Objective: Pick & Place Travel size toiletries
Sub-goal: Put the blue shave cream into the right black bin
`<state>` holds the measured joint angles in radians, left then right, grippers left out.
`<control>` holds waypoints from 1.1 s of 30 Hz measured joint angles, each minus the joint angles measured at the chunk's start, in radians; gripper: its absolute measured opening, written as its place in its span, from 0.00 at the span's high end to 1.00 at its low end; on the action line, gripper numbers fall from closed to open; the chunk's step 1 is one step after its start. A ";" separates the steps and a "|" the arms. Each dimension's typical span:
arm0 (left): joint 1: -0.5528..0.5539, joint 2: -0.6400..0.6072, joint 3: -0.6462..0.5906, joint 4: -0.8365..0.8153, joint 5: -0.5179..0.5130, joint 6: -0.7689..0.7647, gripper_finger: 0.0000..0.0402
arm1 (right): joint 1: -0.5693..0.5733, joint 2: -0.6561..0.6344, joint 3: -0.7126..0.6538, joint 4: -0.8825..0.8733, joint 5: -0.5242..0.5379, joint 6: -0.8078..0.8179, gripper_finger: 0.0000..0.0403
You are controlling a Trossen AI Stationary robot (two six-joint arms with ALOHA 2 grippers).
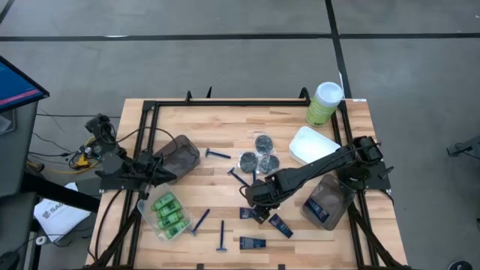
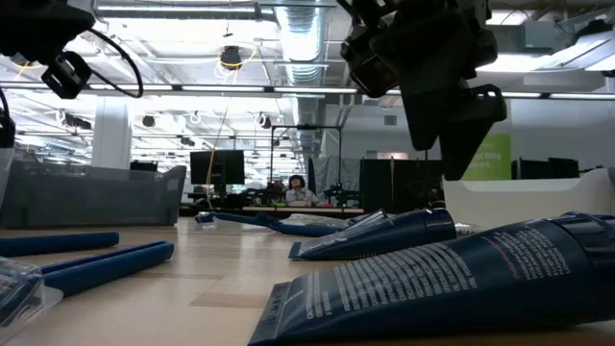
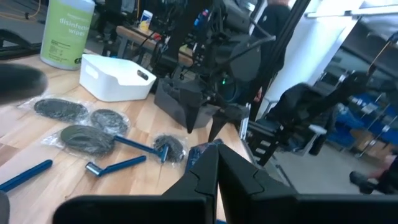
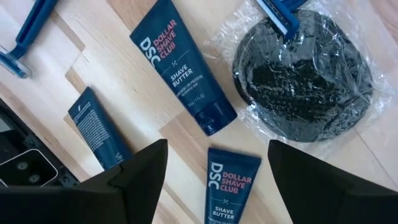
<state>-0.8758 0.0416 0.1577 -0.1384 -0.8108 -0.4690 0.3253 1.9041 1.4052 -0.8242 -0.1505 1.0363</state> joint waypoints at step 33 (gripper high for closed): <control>0.002 -0.002 -0.151 0.233 0.001 -0.007 1.00 | 0.107 0.097 -0.001 -0.085 -0.036 0.052 0.24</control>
<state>-0.8738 0.0393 0.0063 0.0947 -0.8095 -0.4759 0.4326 2.0006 1.4040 -0.9093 -0.1867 1.0887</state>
